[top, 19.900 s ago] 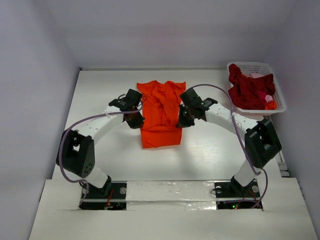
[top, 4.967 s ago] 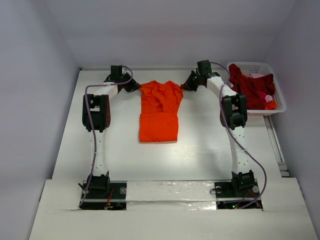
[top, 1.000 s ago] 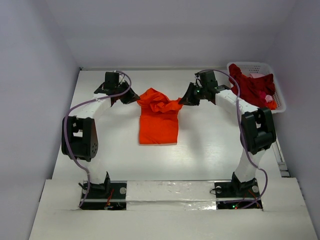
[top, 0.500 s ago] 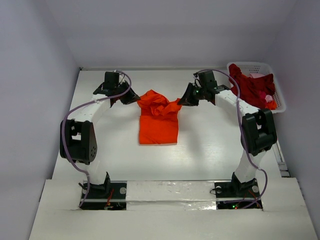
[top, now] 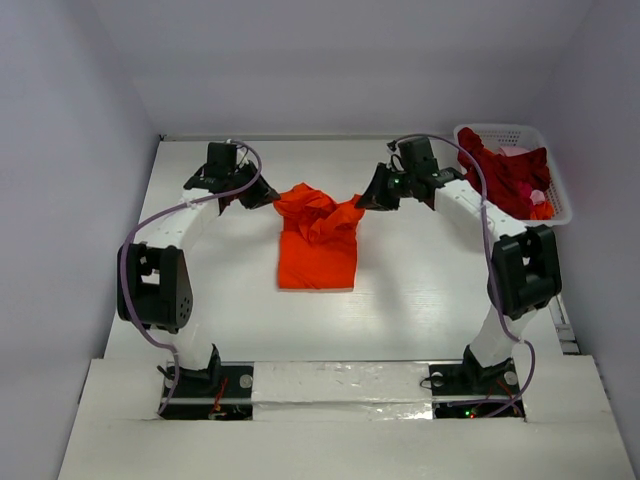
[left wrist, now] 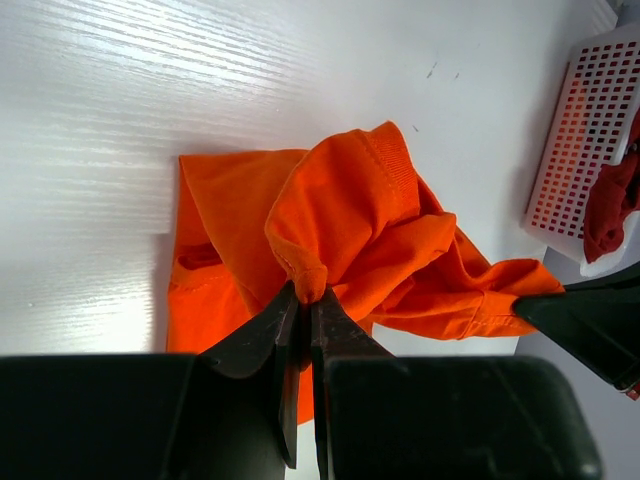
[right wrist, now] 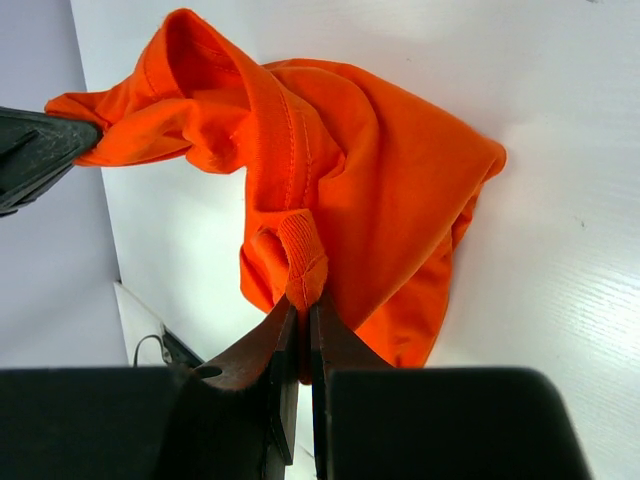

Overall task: Fold and stack the t-shirts
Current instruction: Fold the long partially folded tshirt into a neat square

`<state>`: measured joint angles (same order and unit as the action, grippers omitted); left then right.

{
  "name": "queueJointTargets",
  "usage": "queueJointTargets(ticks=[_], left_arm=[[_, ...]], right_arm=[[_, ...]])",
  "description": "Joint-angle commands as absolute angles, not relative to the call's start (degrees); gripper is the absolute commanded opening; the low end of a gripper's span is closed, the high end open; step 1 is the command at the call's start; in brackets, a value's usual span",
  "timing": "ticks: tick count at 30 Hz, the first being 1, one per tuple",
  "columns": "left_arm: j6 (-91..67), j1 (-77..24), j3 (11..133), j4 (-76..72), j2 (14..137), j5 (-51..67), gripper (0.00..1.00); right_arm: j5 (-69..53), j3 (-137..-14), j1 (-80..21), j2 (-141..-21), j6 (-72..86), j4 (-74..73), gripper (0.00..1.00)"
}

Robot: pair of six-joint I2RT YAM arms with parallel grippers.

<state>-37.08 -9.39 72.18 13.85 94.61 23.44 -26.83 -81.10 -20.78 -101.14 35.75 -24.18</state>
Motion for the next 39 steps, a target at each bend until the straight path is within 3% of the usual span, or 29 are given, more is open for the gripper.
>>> queueJointTargets(ticks=[1, 39], left_arm=[[-36.91, -9.58, 75.15, 14.59, 90.97, 24.17, 0.02], [-37.53, -9.58, 70.84, 19.77, 79.90, 24.26, 0.03]], right_arm=[[-27.33, -83.94, -21.88, -97.74, 34.02, -25.75, 0.00], [-24.00, -73.92, -26.81, -86.05, 31.02, -30.15, 0.00]])
